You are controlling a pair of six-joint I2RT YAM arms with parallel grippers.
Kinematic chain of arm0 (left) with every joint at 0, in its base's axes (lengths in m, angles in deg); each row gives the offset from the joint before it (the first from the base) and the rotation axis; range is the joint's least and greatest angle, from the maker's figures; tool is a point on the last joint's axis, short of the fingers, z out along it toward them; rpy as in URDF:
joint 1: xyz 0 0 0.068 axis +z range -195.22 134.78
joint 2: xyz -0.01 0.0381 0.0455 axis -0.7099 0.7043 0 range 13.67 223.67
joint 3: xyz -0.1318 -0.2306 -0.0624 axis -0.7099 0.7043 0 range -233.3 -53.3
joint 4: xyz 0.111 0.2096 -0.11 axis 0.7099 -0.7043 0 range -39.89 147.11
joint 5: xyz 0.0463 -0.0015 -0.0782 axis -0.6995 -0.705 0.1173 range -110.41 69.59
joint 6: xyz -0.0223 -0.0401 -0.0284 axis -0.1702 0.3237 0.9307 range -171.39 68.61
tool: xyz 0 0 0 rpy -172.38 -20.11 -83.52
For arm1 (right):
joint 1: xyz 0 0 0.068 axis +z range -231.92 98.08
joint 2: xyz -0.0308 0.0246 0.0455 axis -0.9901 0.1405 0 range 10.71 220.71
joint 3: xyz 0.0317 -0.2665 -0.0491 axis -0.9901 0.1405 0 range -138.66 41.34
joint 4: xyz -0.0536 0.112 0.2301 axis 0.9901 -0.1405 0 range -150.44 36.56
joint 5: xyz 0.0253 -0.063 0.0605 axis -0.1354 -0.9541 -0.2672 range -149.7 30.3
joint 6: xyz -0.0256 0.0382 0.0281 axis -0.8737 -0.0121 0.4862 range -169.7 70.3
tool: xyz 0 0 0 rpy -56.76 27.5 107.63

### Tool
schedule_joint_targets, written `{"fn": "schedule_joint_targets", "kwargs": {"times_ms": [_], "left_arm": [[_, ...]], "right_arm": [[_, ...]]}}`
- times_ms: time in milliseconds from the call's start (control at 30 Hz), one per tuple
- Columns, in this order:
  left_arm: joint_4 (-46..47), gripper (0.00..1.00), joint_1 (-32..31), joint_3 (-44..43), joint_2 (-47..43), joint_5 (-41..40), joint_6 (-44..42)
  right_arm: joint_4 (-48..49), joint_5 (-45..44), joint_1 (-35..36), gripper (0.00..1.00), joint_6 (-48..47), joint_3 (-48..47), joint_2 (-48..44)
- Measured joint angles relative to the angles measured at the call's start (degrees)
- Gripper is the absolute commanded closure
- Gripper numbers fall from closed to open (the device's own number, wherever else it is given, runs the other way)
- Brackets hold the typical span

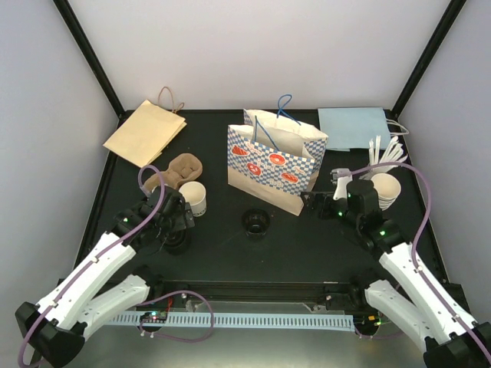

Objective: Pack the takeout coffee

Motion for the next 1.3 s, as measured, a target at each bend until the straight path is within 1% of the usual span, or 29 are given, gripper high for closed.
{"fn": "schedule_joint_targets", "kwargs": {"times_ms": [133, 200, 367, 467, 600, 700, 800, 1033, 1133, 1300], "left_arm": [[-0.6, 0.01, 0.0, 0.0, 0.1, 0.0, 0.0], [-0.9, 0.01, 0.4, 0.0, 0.4, 0.3, 0.0], [-1.7, 0.01, 3.3, 0.0, 2.8, 1.0, -0.1], [-2.2, 0.01, 5.3, 0.0, 3.9, 1.4, -0.5], [-2.2, 0.01, 7.0, 0.0, 5.8, 3.0, -0.7], [-2.8, 0.05, 7.6, 0.0, 8.3, 3.7, -0.2], [-4.1, 0.06, 7.7, 0.0, 10.4, 5.0, 0.6], [-6.1, 0.05, 7.9, 0.7, 10.9, 8.2, 2.9], [-6.5, 0.01, 7.9, 1.3, 10.9, 8.5, 3.6], [-6.8, 0.01, 7.9, 1.4, 11.6, 8.5, 3.8]], "right_arm": [[5.7, -1.9, 0.0, 0.00, 0.9, 4.7, -1.0], [10.3, -1.9, 0.0, 0.00, 0.9, 8.0, -1.1], [18.3, -1.6, 0.0, 0.00, 0.3, 16.0, -1.7], [21.4, -1.4, 0.0, 0.00, -0.3, 18.7, -1.8], [24.5, -0.9, 0.0, 0.00, -1.1, 19.8, -1.9], [26.4, -0.7, 0.0, 0.00, -1.2, 20.0, -2.5], [27.9, -0.6, 0.0, 0.00, -1.3, 20.6, -3.8], [28.7, -0.6, 0.0, 0.00, -1.3, 21.8, -6.0], [28.7, -0.6, 0.0, 0.00, -1.3, 21.8, -6.0], [28.7, -0.6, 0.0, 0.00, -1.3, 21.8, -6.0]]}}
